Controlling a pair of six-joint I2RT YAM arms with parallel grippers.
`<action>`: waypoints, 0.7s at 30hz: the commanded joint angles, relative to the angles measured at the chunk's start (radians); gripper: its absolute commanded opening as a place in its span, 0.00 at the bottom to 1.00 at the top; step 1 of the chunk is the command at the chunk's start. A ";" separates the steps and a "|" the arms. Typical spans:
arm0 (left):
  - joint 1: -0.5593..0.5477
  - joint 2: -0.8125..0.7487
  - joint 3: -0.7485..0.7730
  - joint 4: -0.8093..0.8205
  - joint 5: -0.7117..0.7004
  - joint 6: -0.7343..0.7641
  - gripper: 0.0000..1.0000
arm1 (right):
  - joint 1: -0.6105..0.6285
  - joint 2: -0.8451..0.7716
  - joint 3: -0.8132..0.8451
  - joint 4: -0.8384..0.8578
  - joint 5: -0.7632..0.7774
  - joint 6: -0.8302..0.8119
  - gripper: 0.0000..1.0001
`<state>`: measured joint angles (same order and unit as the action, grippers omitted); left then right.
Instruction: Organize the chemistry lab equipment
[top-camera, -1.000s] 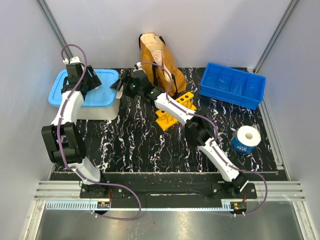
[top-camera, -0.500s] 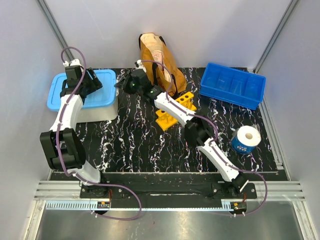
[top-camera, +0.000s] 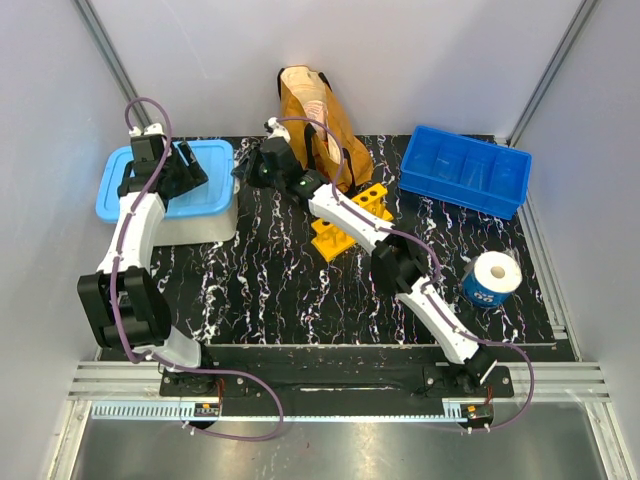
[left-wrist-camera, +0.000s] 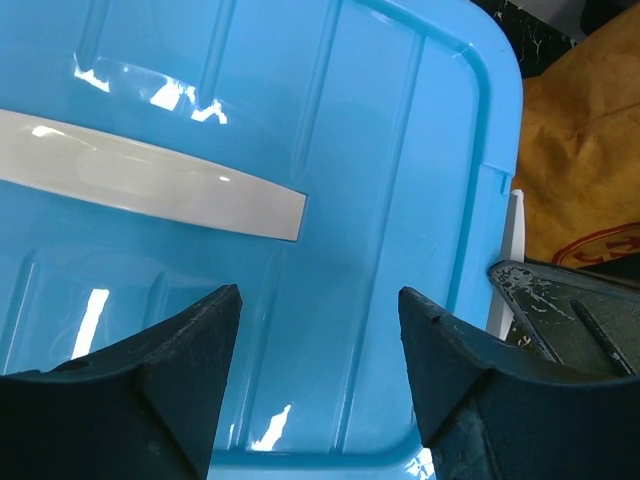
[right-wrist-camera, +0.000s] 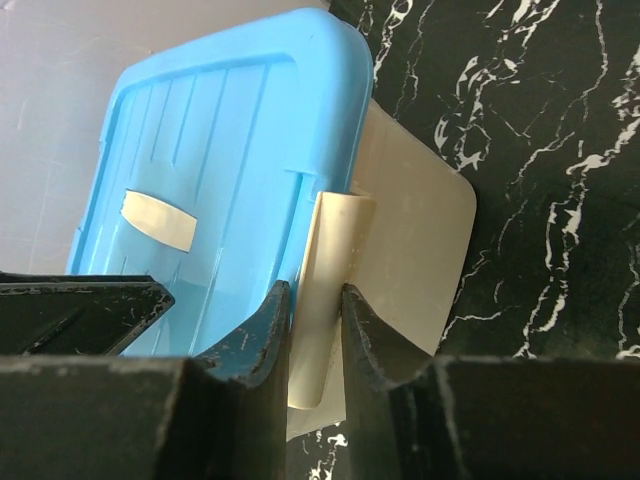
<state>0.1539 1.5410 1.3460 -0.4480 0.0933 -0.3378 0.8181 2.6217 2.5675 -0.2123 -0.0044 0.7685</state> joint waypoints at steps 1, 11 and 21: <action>0.001 -0.047 0.022 -0.078 0.012 0.010 0.69 | 0.013 -0.110 -0.021 -0.076 0.047 -0.116 0.09; 0.003 -0.048 0.134 -0.136 -0.021 0.060 0.70 | -0.042 -0.207 -0.130 -0.133 0.007 -0.170 0.08; 0.003 -0.010 0.059 -0.117 -0.035 0.039 0.69 | -0.054 -0.207 -0.115 -0.145 -0.110 -0.181 0.36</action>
<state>0.1543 1.5227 1.4330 -0.5957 0.0742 -0.2890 0.7650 2.4546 2.4027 -0.3508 -0.0246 0.6121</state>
